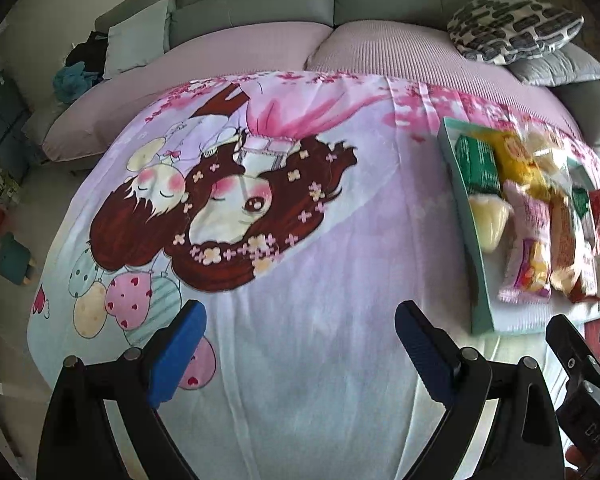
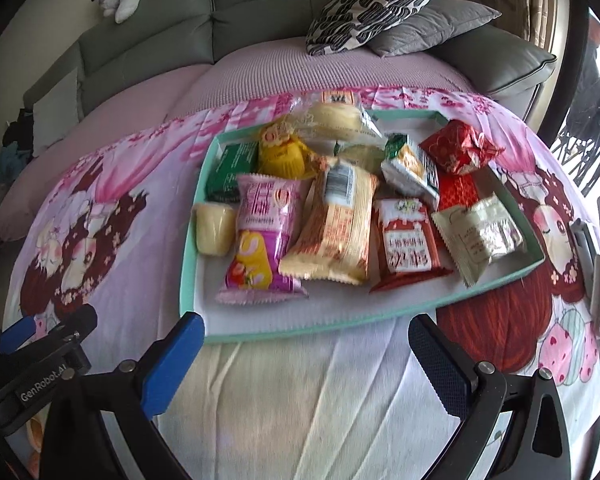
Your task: Organize snacks
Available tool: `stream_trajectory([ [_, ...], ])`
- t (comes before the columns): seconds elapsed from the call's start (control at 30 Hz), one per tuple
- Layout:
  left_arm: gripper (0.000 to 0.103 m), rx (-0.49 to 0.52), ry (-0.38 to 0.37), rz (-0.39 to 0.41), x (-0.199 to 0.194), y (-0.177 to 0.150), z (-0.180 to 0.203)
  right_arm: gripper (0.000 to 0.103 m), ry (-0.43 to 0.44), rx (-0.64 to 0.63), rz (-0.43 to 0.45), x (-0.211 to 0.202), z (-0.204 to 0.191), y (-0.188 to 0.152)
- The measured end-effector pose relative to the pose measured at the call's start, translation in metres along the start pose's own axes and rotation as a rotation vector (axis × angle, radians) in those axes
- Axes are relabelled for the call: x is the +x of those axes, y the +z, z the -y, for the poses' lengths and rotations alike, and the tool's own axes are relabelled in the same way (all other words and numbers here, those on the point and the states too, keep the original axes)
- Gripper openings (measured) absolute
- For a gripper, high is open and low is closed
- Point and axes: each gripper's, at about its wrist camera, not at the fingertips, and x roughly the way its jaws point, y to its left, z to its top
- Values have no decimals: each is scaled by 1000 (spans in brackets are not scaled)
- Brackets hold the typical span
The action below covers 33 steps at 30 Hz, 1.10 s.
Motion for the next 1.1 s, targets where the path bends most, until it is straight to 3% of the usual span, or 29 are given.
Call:
stream_trajectory([
  [1.1,96,21,15,-51,21,-4,1,103,-4,16,-39,13,7,-5],
])
